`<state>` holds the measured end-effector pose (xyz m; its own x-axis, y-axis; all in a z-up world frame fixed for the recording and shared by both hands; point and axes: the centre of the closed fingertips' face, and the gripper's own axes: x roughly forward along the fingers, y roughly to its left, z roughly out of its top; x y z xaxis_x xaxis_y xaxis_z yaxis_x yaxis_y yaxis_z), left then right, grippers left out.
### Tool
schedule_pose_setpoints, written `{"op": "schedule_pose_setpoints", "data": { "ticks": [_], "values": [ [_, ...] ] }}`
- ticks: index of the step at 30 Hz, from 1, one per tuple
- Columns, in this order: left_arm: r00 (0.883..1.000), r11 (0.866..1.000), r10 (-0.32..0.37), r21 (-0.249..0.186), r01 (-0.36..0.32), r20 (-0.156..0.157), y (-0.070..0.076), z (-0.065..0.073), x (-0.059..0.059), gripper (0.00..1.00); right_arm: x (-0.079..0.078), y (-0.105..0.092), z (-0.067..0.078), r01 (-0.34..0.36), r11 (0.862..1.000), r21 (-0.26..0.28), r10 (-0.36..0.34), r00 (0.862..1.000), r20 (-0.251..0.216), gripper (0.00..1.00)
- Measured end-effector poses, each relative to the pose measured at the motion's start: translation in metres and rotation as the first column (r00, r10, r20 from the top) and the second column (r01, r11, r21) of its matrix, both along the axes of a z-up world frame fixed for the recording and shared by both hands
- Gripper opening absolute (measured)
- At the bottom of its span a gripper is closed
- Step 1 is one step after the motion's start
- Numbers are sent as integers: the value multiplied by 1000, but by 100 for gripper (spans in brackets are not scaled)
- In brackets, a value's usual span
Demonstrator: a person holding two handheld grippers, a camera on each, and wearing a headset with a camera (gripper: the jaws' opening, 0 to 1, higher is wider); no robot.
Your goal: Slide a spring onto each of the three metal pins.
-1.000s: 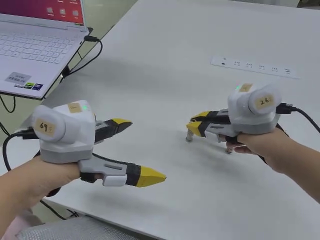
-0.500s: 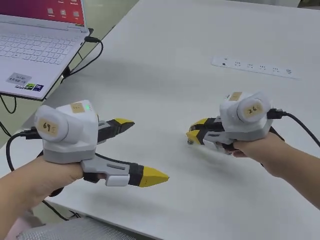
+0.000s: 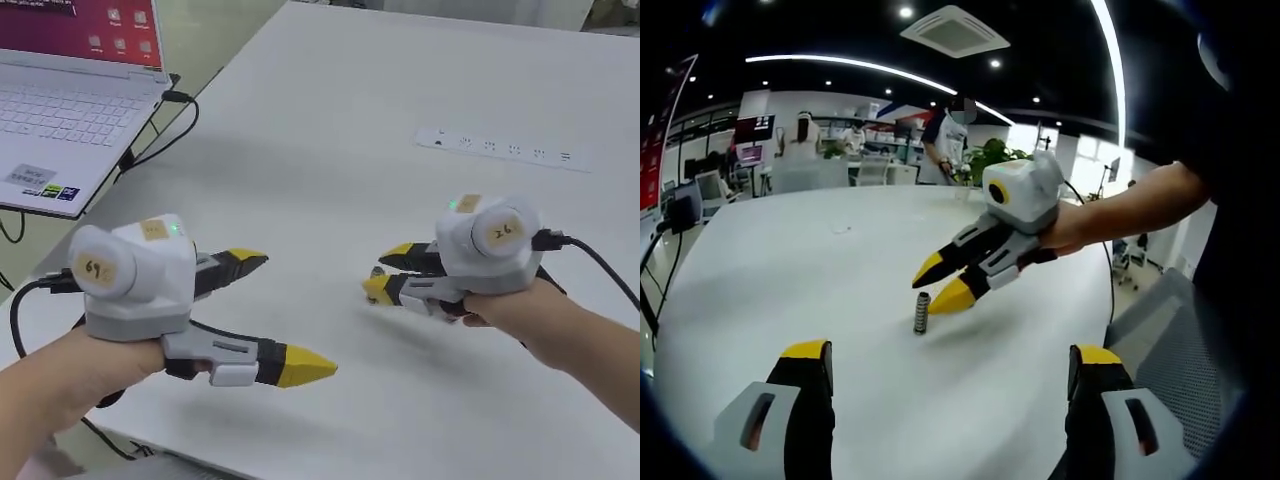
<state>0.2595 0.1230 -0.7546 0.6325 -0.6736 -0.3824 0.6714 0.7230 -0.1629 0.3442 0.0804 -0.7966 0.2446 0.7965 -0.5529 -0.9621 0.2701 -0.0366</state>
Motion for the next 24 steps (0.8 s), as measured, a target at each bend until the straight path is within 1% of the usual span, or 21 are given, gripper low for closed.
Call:
{"op": "schedule_pose_setpoints", "data": {
  "ticks": [8,10,15,17,20,24],
  "values": [
    [1000,1000,-19,8,19,8,-9,2,7,95,-5,-12,10,5,1000,19,-6,1000,8,26],
    [1000,999,-26,20,26,8,-11,1,7,95,-7,-16,14,4,1000,25,-5,1000,11,26],
    [999,999,-35,14,35,9,-16,2,8,95,-11,-26,24,6,999,50,-7,1000,14,27],
    [999,999,-42,17,42,7,-18,1,8,95,-13,-30,29,4,998,67,-6,1000,25,27],
    [999,999,-49,19,49,8,-19,2,8,96,-16,-34,36,8,995,95,-11,1000,23,31],
    [999,999,-47,22,47,18,-20,4,13,98,-21,-43,40,19,994,111,-22,999,25,35]
  ]
}}
